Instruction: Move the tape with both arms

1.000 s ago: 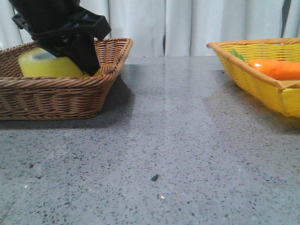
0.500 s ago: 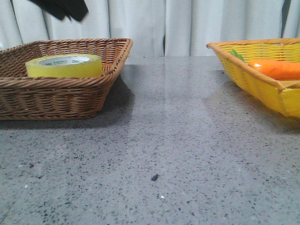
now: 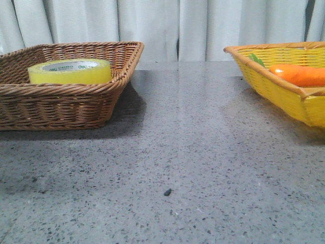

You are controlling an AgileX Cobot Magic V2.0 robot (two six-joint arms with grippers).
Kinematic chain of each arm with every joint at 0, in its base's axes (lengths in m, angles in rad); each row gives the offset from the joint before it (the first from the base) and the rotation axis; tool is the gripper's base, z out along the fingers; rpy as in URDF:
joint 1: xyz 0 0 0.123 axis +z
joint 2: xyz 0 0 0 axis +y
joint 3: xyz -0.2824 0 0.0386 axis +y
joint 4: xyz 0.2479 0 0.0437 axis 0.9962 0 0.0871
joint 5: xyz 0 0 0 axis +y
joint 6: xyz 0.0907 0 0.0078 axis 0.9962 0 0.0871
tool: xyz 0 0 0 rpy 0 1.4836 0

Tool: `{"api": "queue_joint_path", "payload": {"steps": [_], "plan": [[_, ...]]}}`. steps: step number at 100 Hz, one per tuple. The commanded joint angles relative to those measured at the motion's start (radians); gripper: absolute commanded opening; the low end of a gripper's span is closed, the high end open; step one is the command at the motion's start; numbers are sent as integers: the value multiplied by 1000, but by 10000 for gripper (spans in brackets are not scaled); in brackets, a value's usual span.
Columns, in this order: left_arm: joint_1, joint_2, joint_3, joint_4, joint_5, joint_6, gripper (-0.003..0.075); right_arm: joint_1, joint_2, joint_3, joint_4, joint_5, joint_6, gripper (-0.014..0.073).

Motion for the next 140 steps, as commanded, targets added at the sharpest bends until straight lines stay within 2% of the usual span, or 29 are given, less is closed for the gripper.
{"api": "queue_joint_path", "payload": {"steps": [1, 28, 41, 58, 128, 140], "plan": [[3, -115, 58, -23, -141, -10, -21, -6, -29, 17, -47, -127, -6, -74], [3, -469, 334, -23, -326, -10, -21, -6, -119, 175, -90, -246, -6, -74], [3, -594, 432, -23, -345, -10, -21, -6, -140, 240, -90, -325, -6, -74], [3, -711, 519, -60, -345, -11, -21, -6, -140, 292, -99, -327, -6, -74], [3, -727, 593, -77, -342, -11, -21, -6, -140, 296, -99, -314, -6, -74], [25, -729, 614, -56, -373, -38, -21, -6, -140, 296, -99, -314, -6, -74]]}}
